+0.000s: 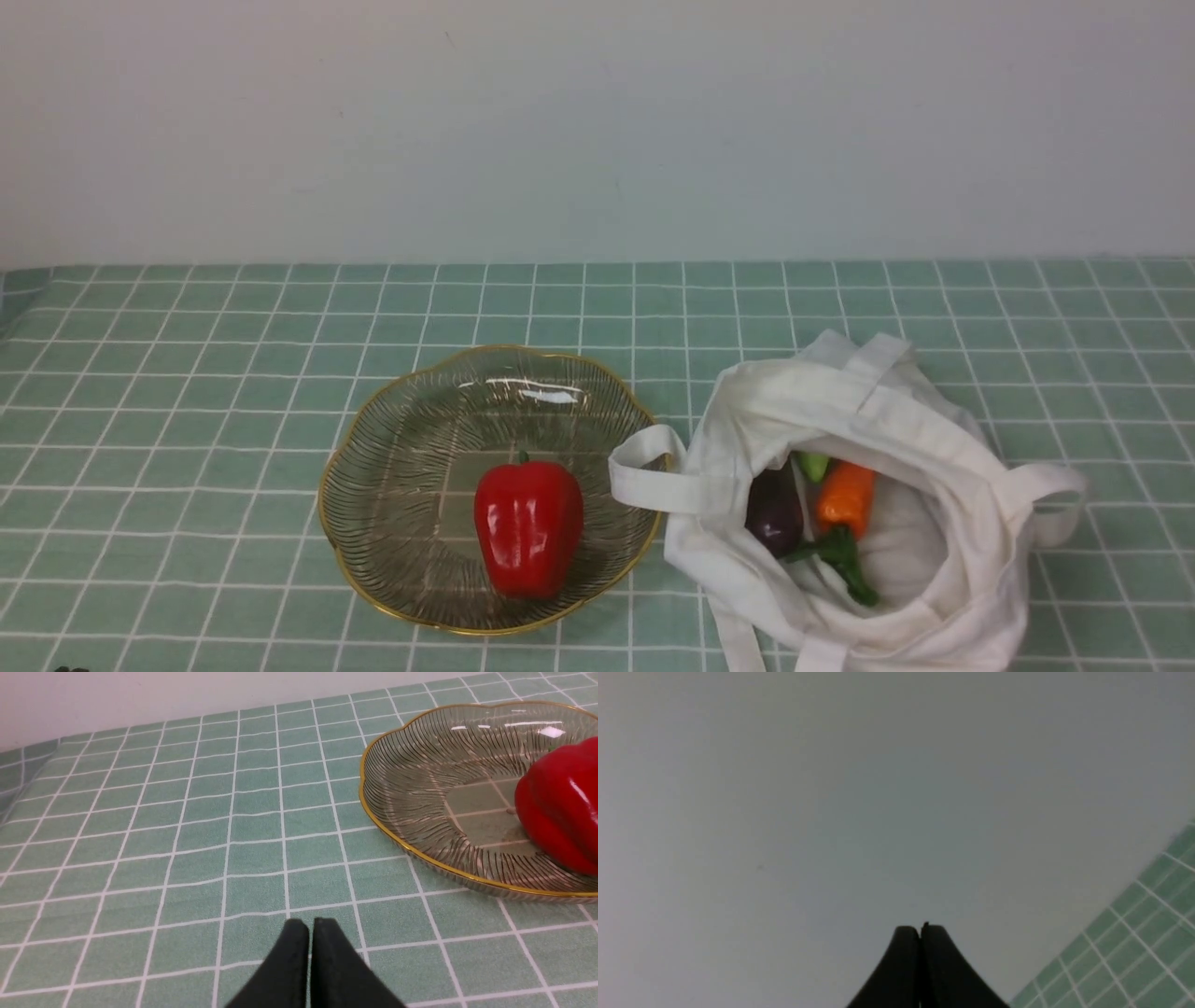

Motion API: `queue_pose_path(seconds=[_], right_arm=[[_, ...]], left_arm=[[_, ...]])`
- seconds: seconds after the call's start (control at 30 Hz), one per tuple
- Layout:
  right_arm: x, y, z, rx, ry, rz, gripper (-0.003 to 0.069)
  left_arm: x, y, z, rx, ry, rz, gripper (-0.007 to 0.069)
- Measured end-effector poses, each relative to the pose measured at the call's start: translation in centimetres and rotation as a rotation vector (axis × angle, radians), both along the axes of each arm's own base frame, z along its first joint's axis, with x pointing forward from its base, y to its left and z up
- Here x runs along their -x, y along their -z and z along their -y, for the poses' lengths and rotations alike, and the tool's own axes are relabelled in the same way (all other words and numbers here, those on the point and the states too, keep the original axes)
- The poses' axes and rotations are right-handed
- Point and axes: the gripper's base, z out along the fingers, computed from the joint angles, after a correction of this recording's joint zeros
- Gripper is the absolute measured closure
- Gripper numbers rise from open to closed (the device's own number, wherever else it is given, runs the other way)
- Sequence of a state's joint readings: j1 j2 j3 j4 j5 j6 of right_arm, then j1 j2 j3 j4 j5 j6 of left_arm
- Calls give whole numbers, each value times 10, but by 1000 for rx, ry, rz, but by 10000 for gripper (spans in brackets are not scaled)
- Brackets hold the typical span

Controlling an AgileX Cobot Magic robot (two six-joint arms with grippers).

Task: Take vegetables from cloth bag on blue coffee tablecloth place on plate.
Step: 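Reach into the cloth bag and grasp a vegetable inside it with the right gripper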

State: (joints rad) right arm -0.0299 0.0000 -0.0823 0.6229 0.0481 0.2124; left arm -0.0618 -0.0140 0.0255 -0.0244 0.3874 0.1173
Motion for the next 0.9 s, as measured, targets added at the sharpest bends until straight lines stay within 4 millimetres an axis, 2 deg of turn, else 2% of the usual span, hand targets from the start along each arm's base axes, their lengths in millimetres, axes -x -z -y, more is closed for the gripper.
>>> queue_pose_path(seconds=[0.03, 0.1, 0.17, 0.2, 0.23, 0.3, 0.33, 0.4, 0.5, 0.53, 0.6, 0.63, 0.73, 0.9], right_arm=[[0, -3, -1, 5, -6, 0, 669], [0, -36, -8, 118, -73, -54, 669], [-14, -61, -17, 246, -176, -229, 669], [-16, -64, -17, 256, -175, -232, 669], [-32, -71, -23, 357, -269, -399, 669], [-53, -75, -28, 432, -368, -563, 669], [-61, -75, -29, 465, -403, -608, 669], [-90, -72, -35, 523, -526, -747, 669], [-119, -66, -43, 560, -644, -821, 669], [-133, -61, -52, 583, -703, -846, 669], [-143, -56, -59, 602, -745, -869, 669], [-156, -47, -72, 637, -798, -901, 669], [-172, -32, -93, 694, -840, -960, 667], [-189, -8, -111, 679, -804, -1073, 645]], left_arm=[[0, 0, 0, 0, 0, 0, 632], [0, 0, 0, 0, 0, 0, 632], [0, 0, 0, 0, 0, 0, 632], [0, 0, 0, 0, 0, 0, 632], [0, 0, 0, 0, 0, 0, 632], [0, 0, 0, 0, 0, 0, 632], [0, 0, 0, 0, 0, 0, 632], [0, 0, 0, 0, 0, 0, 632], [0, 0, 0, 0, 0, 0, 632], [0, 0, 0, 0, 0, 0, 632], [0, 0, 0, 0, 0, 0, 632], [0, 0, 0, 0, 0, 0, 632], [0, 0, 0, 0, 0, 0, 632], [0, 0, 0, 0, 0, 0, 632]])
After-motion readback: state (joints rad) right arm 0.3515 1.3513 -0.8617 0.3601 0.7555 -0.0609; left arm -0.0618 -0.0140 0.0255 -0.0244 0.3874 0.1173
